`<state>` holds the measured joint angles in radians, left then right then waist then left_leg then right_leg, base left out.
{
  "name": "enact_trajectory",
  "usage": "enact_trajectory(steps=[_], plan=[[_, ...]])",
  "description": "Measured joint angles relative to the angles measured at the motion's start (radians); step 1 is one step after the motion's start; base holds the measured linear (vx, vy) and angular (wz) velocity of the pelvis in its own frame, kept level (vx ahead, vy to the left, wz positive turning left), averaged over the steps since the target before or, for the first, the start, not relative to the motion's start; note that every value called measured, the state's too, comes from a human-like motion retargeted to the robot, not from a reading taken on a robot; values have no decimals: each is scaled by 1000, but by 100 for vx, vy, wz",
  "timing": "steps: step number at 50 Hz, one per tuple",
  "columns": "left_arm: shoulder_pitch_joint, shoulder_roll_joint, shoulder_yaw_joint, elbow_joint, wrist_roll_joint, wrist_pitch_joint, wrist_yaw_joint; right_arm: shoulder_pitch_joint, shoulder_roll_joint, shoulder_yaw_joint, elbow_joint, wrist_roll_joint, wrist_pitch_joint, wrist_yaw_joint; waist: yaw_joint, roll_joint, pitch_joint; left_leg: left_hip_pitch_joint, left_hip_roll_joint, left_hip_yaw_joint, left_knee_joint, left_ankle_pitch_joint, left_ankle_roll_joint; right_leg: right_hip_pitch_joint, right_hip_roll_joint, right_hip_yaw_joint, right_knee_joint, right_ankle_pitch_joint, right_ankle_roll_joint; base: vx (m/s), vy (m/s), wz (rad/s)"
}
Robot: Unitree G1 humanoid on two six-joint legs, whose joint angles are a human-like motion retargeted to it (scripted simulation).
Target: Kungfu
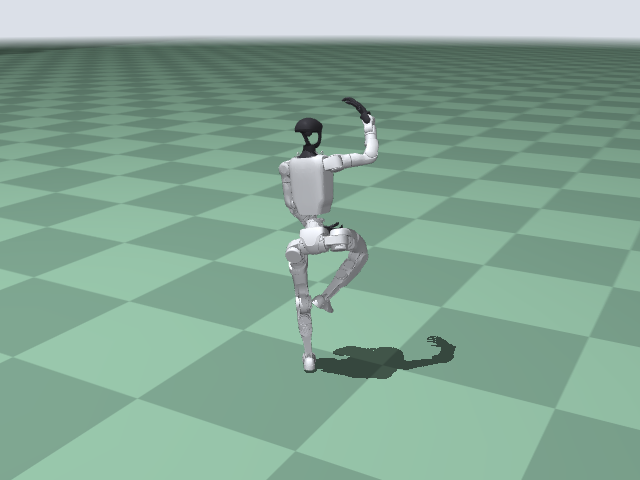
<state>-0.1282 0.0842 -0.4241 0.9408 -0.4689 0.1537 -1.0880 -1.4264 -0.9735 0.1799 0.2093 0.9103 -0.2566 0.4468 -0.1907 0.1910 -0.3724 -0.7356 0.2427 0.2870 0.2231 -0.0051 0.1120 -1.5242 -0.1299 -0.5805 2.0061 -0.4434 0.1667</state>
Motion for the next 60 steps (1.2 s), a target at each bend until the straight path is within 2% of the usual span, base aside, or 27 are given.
enact_trajectory(steps=[2,5,10,16,26,32,37,42,45,47,48,50,51,52,53,55,56,57,60], plan=[[58,-16,28,21,63,-19,-35,-79,3,-5,33,-7,-28,-7,-29,13,23,32,6,-18,5,-6,-6,-17,55,-29,15,-46,29,19,-5,84],[93,-45,78,61,169,-89,-28,-154,5,-10,54,-57,-89,-35,-70,5,61,83,-21,-55,5,-9,4,-28,101,-7,-27,-78,56,11,-2,89],[52,-41,105,121,151,-72,-12,-168,-6,21,68,-119,-135,-101,-100,-14,47,106,-80,-120,3,-6,25,-23,103,76,-106,-82,37,13,0,63],[40,-53,121,173,168,-79,-15,-135,-12,36,66,-102,-123,-80,-70,-42,19,137,-124,-95,-25,2,55,-13,123,116,-115,-99,43,9,3,-2],[21,-56,131,194,156,-72,28,-95,-26,53,49,-71,-88,-57,-51,-65,-16,138,-154,-29,-67,-1,59,15,143,159,-127,-131,68,-2,-2,-15],[-12,-20,138,101,26,-45,116,-47,17,71,24,-7,-39,-29,-42,-91,-11,153,-162,42,-95,4,49,89,142,201,-201,-121,79,-7,-9,-43],[-88,-38,165,41,-119,-62,220,86,171,72,-32,74,6,-7,-40,-127,-4,128,-165,93,-63,-11,28,201,129,263,-382,-74,77,-8,-18,-27],[-207,-79,135,6,-185,-145,267,302,499,89,-110,166,50,-12,-39,-183,37,0,-121,123,156,-76,-21,356,141,394,-743,19,52,-17,-20,-5],[-277,-131,107,13,-132,-198,187,468,730,126,-133,247,59,25,-19,-209,113,-65,-92,130,325,-149,-41,473,152,477,-1033,87,-16,-27,-21,6],[-311,-173,84,33,-96,-214,135,585,874,182,-116,316,63,56,-19,-206,177,-139,-67,108,498,-241,-38,557,106,470,-1257,195,-101,-34,-21,52],[-321,-202,64,39,-103,-219,120,641,932,209,-101,359,60,70,-13,-205,209,-173,-56,102,582,-289,-33,595,78,467,-1368,177,-134,-28,-28,3],[-340,-263,46,50,-150,-202,93,763,1036,274,-63,431,59,97,79,-274,238,-212,-7,204,726,-379,-33,582,74,414,-1322,157,-217,-23,-20,-56],[-324,-288,29,45,-193,-191,70,825,1073,286,-36,469,77,117,40,-191,230,-341,-10,87,815,-403,-41,439,155,472,-1211,137,-158,-26,-18,67],[-311,-316,15,43,-237,-181,49,881,1102,304,-9,506,100,133,24,-135,232,-435,-4,15,884,-424,-44,342,190,481,-1131,122,-133,-34,-11,90],[-306,-349,7,43,-279,-174,32,927,1113,332,20,544,133,140,50,-131,256,-458,22,33,915,-438,-38,336,133,392,-1117,116,-175,-38,8,-56],[-297,-374,-12,30,-380,-132,-2,1015,1110,366,69,588,239,142,96,-159,281,-473,77,114,970,-461,-42,316,154,419,-1074,68,-196,-33,18,-127],[-280,-362,-26,17,-407,-121,-7,1032,1094,388,99,603,270,143,89,-136,280,-521,87,89,1010,-468,-43,259,166,400,-1030,61,-201,-25,7,-54],[-266,-350,-38,4,-424,-117,-11,1043,1074,410,123,608,290,143,85,-120,281,-561,97,72,1043,-473,-44,214,173,384,-997,56,-207,-23,-1,-17],[-239,-315,-63,-31,-390,-145,-10,1032,1004,451,133,497,270,166,81,-109,285,-613,131,82,1068,-488,-48,153,169,365,-973,56,-233,-22,2,-34]])
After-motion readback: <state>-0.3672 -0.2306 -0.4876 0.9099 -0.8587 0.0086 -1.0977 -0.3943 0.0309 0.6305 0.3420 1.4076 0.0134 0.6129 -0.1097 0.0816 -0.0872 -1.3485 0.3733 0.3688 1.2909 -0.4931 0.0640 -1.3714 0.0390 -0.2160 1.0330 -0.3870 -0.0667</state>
